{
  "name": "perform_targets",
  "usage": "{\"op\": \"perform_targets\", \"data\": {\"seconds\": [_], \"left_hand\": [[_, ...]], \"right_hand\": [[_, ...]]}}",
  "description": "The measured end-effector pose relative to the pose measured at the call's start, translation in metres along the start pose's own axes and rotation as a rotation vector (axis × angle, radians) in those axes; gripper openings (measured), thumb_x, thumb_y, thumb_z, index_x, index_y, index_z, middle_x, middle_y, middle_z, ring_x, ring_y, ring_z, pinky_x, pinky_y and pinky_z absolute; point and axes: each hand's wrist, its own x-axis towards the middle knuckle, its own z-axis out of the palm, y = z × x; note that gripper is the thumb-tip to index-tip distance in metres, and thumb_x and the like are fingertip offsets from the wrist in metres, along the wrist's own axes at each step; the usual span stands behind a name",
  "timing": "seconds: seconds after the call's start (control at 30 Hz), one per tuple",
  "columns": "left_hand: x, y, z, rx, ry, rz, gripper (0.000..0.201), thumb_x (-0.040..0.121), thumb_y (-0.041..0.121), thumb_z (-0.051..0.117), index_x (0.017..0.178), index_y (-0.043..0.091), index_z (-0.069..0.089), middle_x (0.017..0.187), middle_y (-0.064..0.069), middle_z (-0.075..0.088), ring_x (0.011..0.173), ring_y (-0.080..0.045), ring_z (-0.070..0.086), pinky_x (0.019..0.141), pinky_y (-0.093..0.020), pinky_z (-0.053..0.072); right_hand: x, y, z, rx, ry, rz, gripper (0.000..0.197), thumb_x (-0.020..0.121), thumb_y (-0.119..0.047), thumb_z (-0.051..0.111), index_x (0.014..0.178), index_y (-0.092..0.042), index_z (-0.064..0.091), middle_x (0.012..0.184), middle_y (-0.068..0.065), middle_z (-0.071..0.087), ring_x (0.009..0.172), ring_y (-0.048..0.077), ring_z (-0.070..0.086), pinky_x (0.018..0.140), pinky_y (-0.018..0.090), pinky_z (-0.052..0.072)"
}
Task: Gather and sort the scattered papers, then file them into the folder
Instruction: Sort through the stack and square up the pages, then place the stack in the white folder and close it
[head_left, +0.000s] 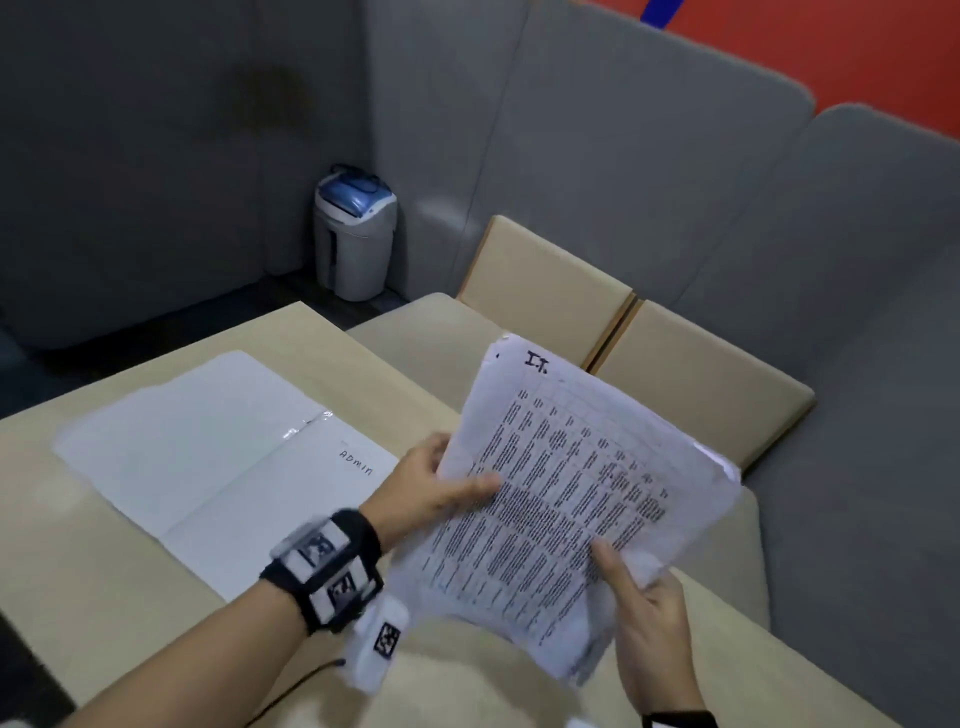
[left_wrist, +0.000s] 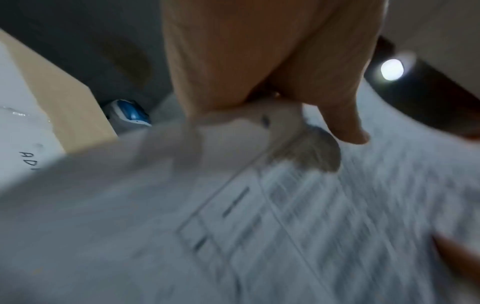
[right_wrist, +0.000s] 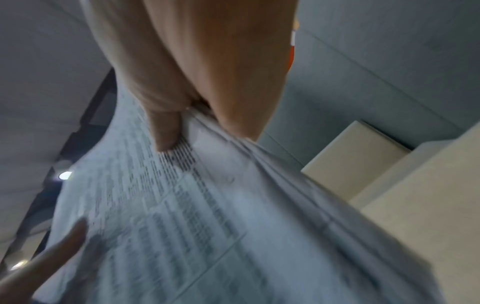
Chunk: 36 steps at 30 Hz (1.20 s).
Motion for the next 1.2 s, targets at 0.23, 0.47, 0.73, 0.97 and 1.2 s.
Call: {"op": "perform_targets", "data": {"seconds": [0.23, 0.47, 0.73, 0.97, 1.2], "left_hand": [[0.005, -0.066, -0.021, -0.017, 0.130, 0.040, 0.054, 0.062, 0.022, 0.094, 0.107, 0.011, 0.066, 0.101, -0.005, 0.078, 0.093, -0.021, 0.076, 0.077, -0.038, 0.064], [0.015, -0.121, -0.069, 0.488, -0.069, -0.062, 0.023, 0.097, 0.029, 0.058, 0.102, 0.014, 0.041, 0.102, -0.010, 0.069, 0.090, -0.026, 0.068, 0.081, -0.046, 0.058], [0.059, -0.074, -0.181, 0.714, -0.130, -0.079, 0.014, 0.100, 0.022, 0.054, 0.107, 0.010, 0.054, 0.087, -0.005, 0.061, 0.071, -0.020, 0.056, 0.064, -0.031, 0.046], [0.066, -0.077, -0.394, 1.109, 0.441, -0.423, 0.066, 0.082, 0.038, 0.075, 0.132, 0.004, 0.047, 0.133, -0.018, 0.054, 0.123, -0.037, 0.051, 0.099, -0.046, 0.046], [0.042, -0.097, -0.475, 1.122, 0.544, -0.696, 0.096, 0.064, 0.052, 0.085, 0.132, -0.002, 0.043, 0.135, -0.021, 0.048, 0.125, -0.038, 0.048, 0.097, -0.048, 0.047]], "right_hand": [[-0.016, 0.062, 0.066, -0.046, 0.293, 0.046, 0.033, 0.082, 0.011, 0.071, 0.098, -0.017, 0.072, 0.090, -0.002, 0.080, 0.082, 0.005, 0.074, 0.071, 0.027, 0.059], [-0.022, 0.135, 0.104, -0.284, 0.388, 0.345, 0.019, 0.092, -0.002, 0.064, 0.110, -0.007, 0.065, 0.108, 0.011, 0.068, 0.099, 0.024, 0.066, 0.086, 0.031, 0.047], [0.013, 0.113, 0.159, -0.219, 0.221, 0.338, 0.020, 0.095, -0.006, 0.062, 0.114, -0.008, 0.068, 0.104, 0.005, 0.079, 0.098, 0.024, 0.074, 0.093, 0.047, 0.055], [0.008, 0.155, 0.250, -0.008, 0.215, 0.600, 0.022, 0.092, 0.003, 0.063, 0.112, -0.004, 0.063, 0.102, 0.016, 0.074, 0.096, 0.035, 0.071, 0.089, 0.052, 0.055], [-0.007, 0.216, 0.285, -0.127, 0.197, 0.772, 0.037, 0.087, -0.003, 0.071, 0.123, -0.001, 0.064, 0.109, 0.016, 0.075, 0.098, 0.037, 0.071, 0.093, 0.059, 0.053]]}}
